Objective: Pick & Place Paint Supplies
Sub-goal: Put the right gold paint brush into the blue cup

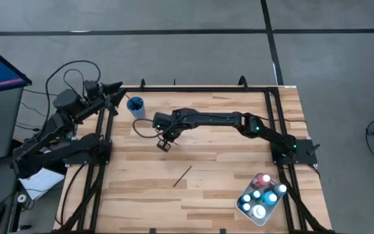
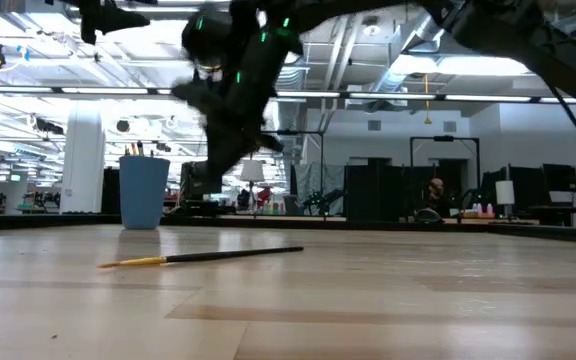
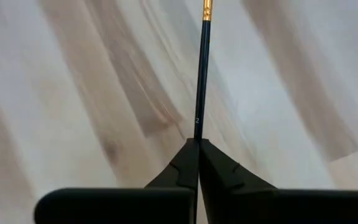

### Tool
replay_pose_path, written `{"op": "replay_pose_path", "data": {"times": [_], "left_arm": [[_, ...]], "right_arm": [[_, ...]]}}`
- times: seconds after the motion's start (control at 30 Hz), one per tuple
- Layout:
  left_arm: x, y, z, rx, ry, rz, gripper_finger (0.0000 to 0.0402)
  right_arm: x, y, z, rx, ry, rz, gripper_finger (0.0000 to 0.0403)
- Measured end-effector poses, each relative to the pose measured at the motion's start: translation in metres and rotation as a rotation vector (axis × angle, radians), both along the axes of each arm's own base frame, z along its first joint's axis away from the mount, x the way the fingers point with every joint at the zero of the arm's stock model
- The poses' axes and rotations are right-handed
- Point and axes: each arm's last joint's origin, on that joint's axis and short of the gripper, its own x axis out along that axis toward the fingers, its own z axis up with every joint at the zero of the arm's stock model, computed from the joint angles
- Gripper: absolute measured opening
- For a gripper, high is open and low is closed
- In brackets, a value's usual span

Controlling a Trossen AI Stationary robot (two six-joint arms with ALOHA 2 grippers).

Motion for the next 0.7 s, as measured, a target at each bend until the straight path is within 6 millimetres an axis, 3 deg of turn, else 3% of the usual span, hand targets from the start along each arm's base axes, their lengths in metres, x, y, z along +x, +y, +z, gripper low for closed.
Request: {"op": "replay_pose_path", "data": {"times": [0.27,0.7], "left_arm": [[0.001,-0.001,-0.003,-0.048,-0.006,-0.064,0.0224],[0.002,-0.002,-0.002,-0.064,-0.029,-0.114,0.0248]], "right_arm": [[-0.006,-0.01,0.059,-0.034,-0.21,-0.027,0.0],[-0.037,-0.026,0.15,-0.156,-0.471,-0.116,0.0]]}}
